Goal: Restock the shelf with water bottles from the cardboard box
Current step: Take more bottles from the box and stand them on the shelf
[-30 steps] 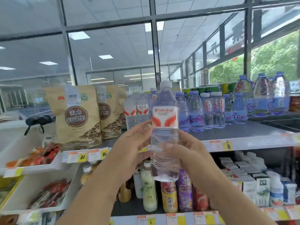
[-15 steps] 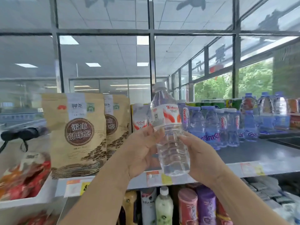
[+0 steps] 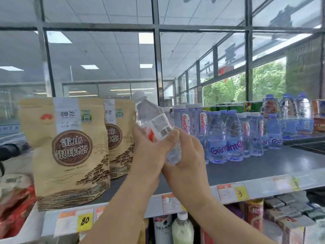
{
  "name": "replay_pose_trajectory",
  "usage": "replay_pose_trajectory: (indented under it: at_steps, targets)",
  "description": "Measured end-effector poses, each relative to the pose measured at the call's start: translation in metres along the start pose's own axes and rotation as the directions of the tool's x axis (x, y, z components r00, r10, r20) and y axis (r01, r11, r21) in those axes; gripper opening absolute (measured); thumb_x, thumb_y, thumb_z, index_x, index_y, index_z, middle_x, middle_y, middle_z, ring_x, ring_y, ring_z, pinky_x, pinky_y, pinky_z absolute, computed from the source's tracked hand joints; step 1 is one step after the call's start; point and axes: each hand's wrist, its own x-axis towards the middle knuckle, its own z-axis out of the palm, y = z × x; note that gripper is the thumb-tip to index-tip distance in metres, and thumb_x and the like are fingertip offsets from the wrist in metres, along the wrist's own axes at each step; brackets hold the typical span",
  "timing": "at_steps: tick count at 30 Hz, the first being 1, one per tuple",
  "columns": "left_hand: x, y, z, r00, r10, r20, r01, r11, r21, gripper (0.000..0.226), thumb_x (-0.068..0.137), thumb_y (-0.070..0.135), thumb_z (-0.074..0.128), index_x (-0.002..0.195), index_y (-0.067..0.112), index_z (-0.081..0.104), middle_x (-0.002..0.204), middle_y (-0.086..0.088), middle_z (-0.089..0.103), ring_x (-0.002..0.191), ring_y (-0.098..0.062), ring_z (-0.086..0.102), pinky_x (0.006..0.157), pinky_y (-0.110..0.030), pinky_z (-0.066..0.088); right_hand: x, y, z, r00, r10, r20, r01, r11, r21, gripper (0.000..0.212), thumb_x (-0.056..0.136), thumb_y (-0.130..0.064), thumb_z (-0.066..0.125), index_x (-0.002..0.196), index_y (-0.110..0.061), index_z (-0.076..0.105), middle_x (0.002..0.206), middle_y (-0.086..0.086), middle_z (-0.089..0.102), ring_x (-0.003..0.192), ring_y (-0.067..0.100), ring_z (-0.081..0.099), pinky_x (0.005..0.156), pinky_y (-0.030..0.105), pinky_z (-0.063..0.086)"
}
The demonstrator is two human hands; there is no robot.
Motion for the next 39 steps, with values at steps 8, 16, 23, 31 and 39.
replay_pose_trajectory:
  at_steps: [8,16,23,31,39]
  targets:
    - [0.021,-0.006,-0.030,0.969,-0.111,0.219,0.163,0.957,-0.238,0.049,0.078,0.008,0.073,0.125,0.005,0.061,0.118,-0.024,0.067,0.110,-0.044,0.064,0.094,-0.063,0.050,0.009,0.013,-0.009,0.964,0.144,0.224,-0.158,0.986,0.047,0.059,0.075,-0.051,0.075,0.123,-0.058,0.041,0.117,-0.031,0.048,0.112,-0.010,0.049,0.095,0.020,0.043]
    - [0.027,-0.011,-0.051,0.863,-0.185,0.470,0.384,0.844,-0.373,0.071,0.072,0.022,0.085,0.133,0.001,0.057,0.129,-0.026,0.061,0.118,-0.044,0.059,0.097,-0.061,0.048,0.009,0.016,-0.012,0.905,0.175,0.389,-0.238,0.964,0.121,0.050,0.075,-0.057,0.071,0.105,-0.074,0.036,0.107,-0.045,0.058,0.098,-0.019,0.057,0.076,0.014,0.045]
    - [0.034,-0.015,-0.049,0.926,-0.248,0.286,0.275,0.960,-0.059,0.064,0.078,0.021,0.079,0.136,0.013,0.052,0.132,-0.026,0.059,0.123,-0.043,0.057,0.100,-0.060,0.047,0.020,0.034,0.004,0.887,0.320,0.332,-0.350,0.936,0.032,0.053,0.066,-0.037,0.075,0.107,-0.047,0.043,0.087,-0.019,0.069,0.074,-0.009,0.064,0.064,0.015,0.052]
    - [0.036,-0.036,-0.049,0.989,-0.124,0.084,0.066,0.863,0.502,0.076,0.065,0.017,0.091,0.117,0.054,0.051,0.104,0.017,0.073,0.096,0.000,0.068,0.091,-0.035,0.054,0.010,0.046,0.021,0.906,0.320,0.277,-0.324,0.946,-0.034,0.062,0.058,-0.052,0.082,0.101,-0.047,0.037,0.101,-0.020,0.059,0.085,-0.007,0.060,0.062,0.013,0.045]
    - [0.056,-0.030,-0.074,0.975,-0.219,0.037,0.153,0.784,0.602,0.064,0.076,0.025,0.082,0.127,0.041,0.048,0.113,0.014,0.069,0.111,-0.014,0.063,0.097,-0.052,0.051,0.038,0.077,0.008,0.847,0.338,0.411,-0.172,0.905,-0.390,0.055,0.089,-0.048,0.059,0.137,-0.022,0.049,0.130,-0.001,0.057,0.114,0.014,0.055,0.086,0.024,0.040]
